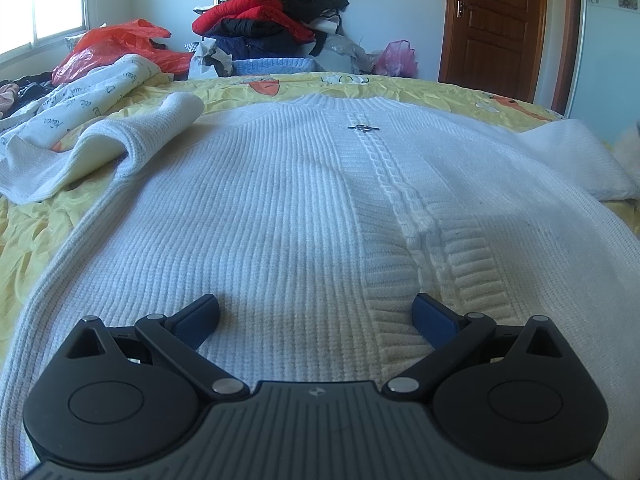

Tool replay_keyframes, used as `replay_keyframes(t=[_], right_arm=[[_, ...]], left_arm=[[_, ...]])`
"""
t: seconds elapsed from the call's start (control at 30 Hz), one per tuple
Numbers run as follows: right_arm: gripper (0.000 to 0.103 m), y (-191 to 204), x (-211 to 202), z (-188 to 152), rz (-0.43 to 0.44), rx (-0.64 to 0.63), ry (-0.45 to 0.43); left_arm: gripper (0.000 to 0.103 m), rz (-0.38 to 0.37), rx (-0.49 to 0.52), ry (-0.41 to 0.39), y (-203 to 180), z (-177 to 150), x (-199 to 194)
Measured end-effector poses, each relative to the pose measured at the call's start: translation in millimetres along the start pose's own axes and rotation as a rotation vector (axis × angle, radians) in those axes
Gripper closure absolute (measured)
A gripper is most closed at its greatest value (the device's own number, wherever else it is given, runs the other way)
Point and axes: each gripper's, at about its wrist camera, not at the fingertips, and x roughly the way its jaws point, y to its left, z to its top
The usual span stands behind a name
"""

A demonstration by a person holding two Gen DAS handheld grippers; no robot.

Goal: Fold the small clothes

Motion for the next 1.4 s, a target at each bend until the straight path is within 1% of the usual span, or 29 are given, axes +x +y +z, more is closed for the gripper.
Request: replay_keyframes(t=[0.07,0.13,0.17,0.23,0.3,0.37,0.43,0.5,0.53,0.57,0.6,0.67,0.73,0.77,0.8,0.87,0.93,1.0,1.03,1.07,1.1,1.13,1.17,1.2,1.27,1.33,1.37,1.4], right_arm=[[0.086,57,-18,-18,0.147,-0.110,0.011],[0.086,104,-29,-46,0.271,-0.208,0.056],[0.086,125,-29,-65,0.323,-0.241,0.098],[0.086,157,-19,-106,0.391,-0.289,0.211],[0.085,178,-5,-153,0.391,-0.353,0.297],[0.085,183,8,-185,0.376,-0.387,0.351],[0.071,179,5,-200,0.346,-0.406,0.355],[0.037,173,-4,-196,0.338,-0.380,0.362],[0.033,167,-14,-189,0.359,-0.353,0.338],[0.033,160,-27,-186,0.395,-0.328,0.310],[0.033,153,-38,-183,0.434,-0.308,0.300],[0.033,137,-53,-182,0.498,-0.277,0.320],[0.033,122,-61,-185,0.531,-0.290,0.353],[0.034,119,-58,-186,0.520,-0.274,0.385],[0.034,116,-54,-181,0.520,-0.220,0.416],[0.034,107,-51,-177,0.561,-0.142,0.393],[0.034,102,-44,-177,0.563,-0.097,0.417],[0.034,98,-44,-178,0.586,-0.073,0.433],[0.034,97,-43,-178,0.595,-0.065,0.433],[0.034,95,-42,-179,0.598,-0.052,0.432],[0.034,94,-41,-178,0.597,-0.037,0.434],[0.034,91,-39,-177,0.596,-0.016,0.441],[0.034,87,-38,-176,0.601,0.004,0.449],[0.034,84,-37,-175,0.607,0.027,0.456],[0.034,79,-34,-176,0.608,0.070,0.460],[0.034,73,-31,-175,0.611,0.117,0.470],[0.035,71,-29,-175,0.611,0.136,0.473],[0.034,71,-28,-175,0.612,0.145,0.477]], left_arm=[[0.000,0.001,0.000,0.000,0,0,0],[0.000,-0.001,-0.003,-0.002,2,2,-2],[0.000,-0.001,-0.003,-0.002,1,3,-3],[0.000,-0.001,-0.002,-0.002,1,3,-3],[0.000,-0.002,-0.004,-0.003,2,3,-3],[0.000,0.000,-0.002,-0.002,1,3,-3],[0.000,0.000,-0.002,-0.003,2,3,-3],[0.000,0.002,-0.002,-0.003,1,3,-3],[0.000,0.003,-0.003,-0.003,1,3,-3],[0.000,0.004,-0.005,-0.005,1,3,-3],[0.000,0.004,-0.009,-0.007,0,3,-4],[0.000,0.003,-0.034,-0.011,2,4,-4],[0.000,-0.003,-0.109,-0.015,6,11,-5],[0.000,-0.020,-0.163,-0.016,9,18,-5],[0.000,-0.056,-0.221,-0.016,13,27,-4],[0.000,-0.156,-0.320,-0.020,19,51,0],[0.000,-0.264,-0.380,-0.002,17,79,13],[0.000,-0.411,-0.452,0.093,12,107,39],[0.000,-0.512,-0.499,0.143,8,118,54],[0.000,-0.570,-0.543,0.171,4,123,66],[0.000,-0.602,-0.576,0.183,-2,128,77],[0.000,-0.611,-0.588,0.197,-9,132,87],[0.000,-0.598,-0.600,0.221,-15,134,97],[0.000,-0.576,-0.626,0.255,-20,133,107],[0.001,-0.584,-0.699,0.329,-26,124,125],[0.006,-0.585,-0.737,0.369,-34,117,137],[0.012,-0.569,-0.734,0.376,-38,115,141],[0.024,-0.553,-0.727,0.369,-41,115,142]])
